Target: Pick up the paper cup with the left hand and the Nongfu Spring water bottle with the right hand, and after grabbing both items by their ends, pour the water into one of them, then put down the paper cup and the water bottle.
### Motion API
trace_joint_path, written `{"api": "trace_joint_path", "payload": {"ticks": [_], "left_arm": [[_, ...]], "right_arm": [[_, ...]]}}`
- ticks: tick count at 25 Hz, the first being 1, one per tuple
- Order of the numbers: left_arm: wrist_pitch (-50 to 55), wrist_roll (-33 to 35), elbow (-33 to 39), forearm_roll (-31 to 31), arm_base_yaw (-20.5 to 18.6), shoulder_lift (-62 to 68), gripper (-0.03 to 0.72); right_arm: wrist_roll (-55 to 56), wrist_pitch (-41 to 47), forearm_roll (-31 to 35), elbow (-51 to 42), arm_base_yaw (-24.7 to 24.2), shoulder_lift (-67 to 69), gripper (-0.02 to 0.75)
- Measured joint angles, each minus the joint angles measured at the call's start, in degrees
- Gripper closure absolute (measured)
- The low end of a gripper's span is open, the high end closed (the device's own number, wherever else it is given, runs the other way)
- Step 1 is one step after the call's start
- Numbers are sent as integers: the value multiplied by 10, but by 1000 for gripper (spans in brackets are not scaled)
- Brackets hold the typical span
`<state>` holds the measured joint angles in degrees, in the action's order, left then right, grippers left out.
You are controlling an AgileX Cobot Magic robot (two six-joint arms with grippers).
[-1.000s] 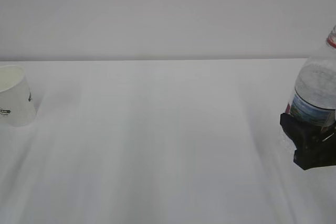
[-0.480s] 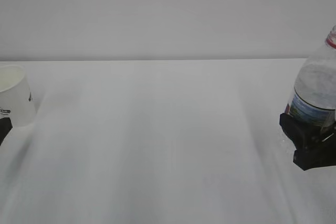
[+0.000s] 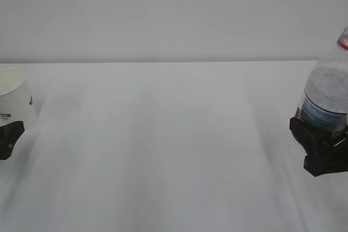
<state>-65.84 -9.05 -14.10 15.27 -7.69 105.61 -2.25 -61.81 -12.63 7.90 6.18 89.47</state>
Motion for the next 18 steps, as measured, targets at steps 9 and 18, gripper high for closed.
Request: {"api": "trace_joint_path", "payload": {"ticks": [9, 18], "left_arm": [[0, 0, -51, 0, 0, 49, 15], [-1, 0, -85, 0, 0, 101, 15]], "right_arm": [[0, 0, -1, 0, 0, 0, 252], [0, 0, -1, 0, 0, 0, 252]]}}
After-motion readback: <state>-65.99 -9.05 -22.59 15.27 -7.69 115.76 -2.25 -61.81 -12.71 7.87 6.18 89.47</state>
